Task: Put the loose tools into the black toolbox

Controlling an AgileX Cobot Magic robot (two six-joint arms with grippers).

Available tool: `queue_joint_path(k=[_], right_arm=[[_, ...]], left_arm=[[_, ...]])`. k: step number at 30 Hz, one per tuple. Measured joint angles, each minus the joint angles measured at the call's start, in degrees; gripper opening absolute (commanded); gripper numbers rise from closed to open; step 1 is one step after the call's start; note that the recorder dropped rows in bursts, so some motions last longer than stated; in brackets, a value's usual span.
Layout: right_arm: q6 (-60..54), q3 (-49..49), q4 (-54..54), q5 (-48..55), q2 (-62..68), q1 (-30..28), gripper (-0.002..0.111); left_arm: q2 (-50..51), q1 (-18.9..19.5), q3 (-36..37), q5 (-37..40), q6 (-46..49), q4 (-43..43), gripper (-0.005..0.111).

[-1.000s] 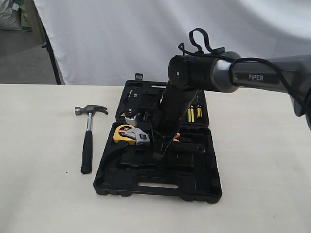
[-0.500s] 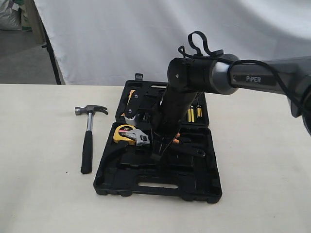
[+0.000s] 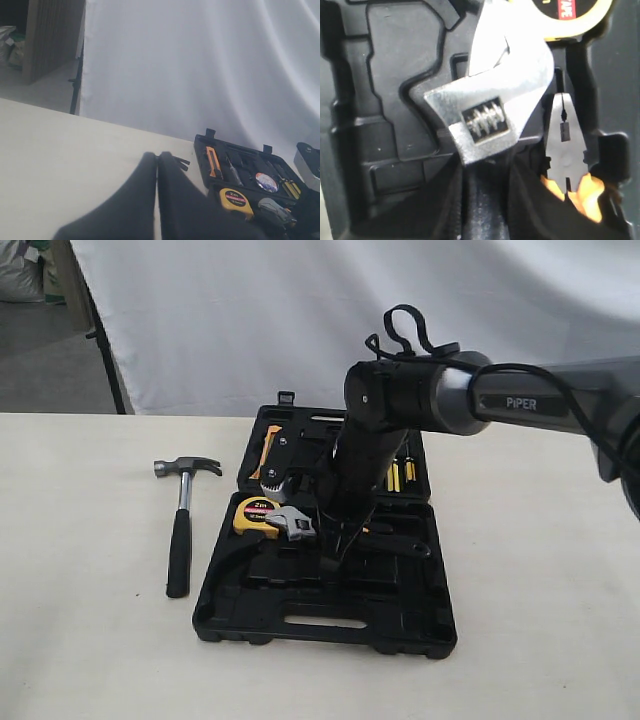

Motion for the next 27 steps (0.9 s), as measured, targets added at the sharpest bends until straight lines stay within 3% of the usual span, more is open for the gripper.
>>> queue_joint_path(k=[20,22,27], right_arm=[[0.0,-0.1,-1.5,-0.1,2.9,-0.1,0.001],[0.1,-0.1,-1.6,-0.1,2.9,-0.1,0.009],[0.2,-0.1,-1.9,-0.1,2.9,0.3,0.047]], left_arm=[[0.0,0.0,0.0,0.0,0.0,-0.1,0.001],[0.0,0.0,0.0,0.0,0.0,-0.1,0.001],[0.0,0.0,0.0,0.0,0.0,-0.1,0.001]])
